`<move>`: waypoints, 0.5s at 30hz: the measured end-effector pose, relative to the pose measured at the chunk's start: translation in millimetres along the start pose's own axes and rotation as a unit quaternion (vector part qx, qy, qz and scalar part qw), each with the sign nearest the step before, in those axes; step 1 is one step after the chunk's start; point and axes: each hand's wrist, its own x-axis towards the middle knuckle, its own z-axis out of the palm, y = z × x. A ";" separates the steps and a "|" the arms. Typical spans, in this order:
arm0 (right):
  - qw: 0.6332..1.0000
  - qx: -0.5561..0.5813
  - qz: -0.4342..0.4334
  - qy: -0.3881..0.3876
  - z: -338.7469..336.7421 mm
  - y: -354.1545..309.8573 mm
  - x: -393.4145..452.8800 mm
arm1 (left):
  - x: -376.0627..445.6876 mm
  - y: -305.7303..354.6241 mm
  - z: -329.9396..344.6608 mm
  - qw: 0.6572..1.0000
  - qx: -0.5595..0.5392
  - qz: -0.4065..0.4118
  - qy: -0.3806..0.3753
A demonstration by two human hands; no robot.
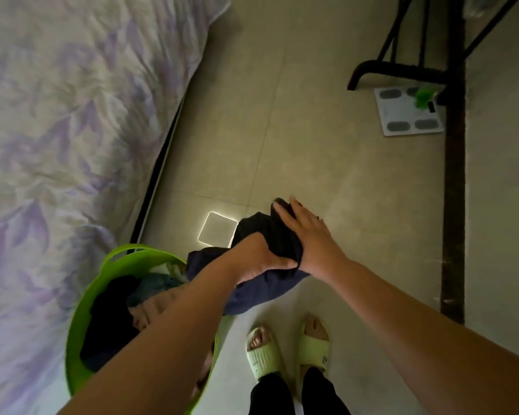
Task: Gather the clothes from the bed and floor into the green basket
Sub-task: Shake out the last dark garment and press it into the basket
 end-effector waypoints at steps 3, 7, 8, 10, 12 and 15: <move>0.991 0.073 0.033 -0.106 3.0 -23.3 19.3 | -24.9 -2.8 -21.9 0.999 -0.023 0.011 0.038; 0.969 0.138 0.149 -0.143 0.3 -68.0 42.9 | -46.1 -22.5 -32.1 0.960 -0.171 0.002 0.220; 0.960 0.189 0.168 -0.123 -3.2 -75.9 46.1 | -50.2 -23.2 -31.3 0.932 -0.225 -0.006 0.285; 0.929 0.297 0.200 -0.092 -8.1 -91.0 52.0 | -56.0 -40.9 -33.5 0.858 -0.315 -0.063 0.401; 0.891 0.383 0.225 -0.094 -10.5 -104.9 60.4 | -59.9 -67.0 -40.0 0.805 -0.384 -0.202 0.404; 0.818 0.492 0.257 -0.155 -7.2 -127.3 69.3 | -65.7 -94.9 -41.0 0.726 -0.605 -0.249 0.210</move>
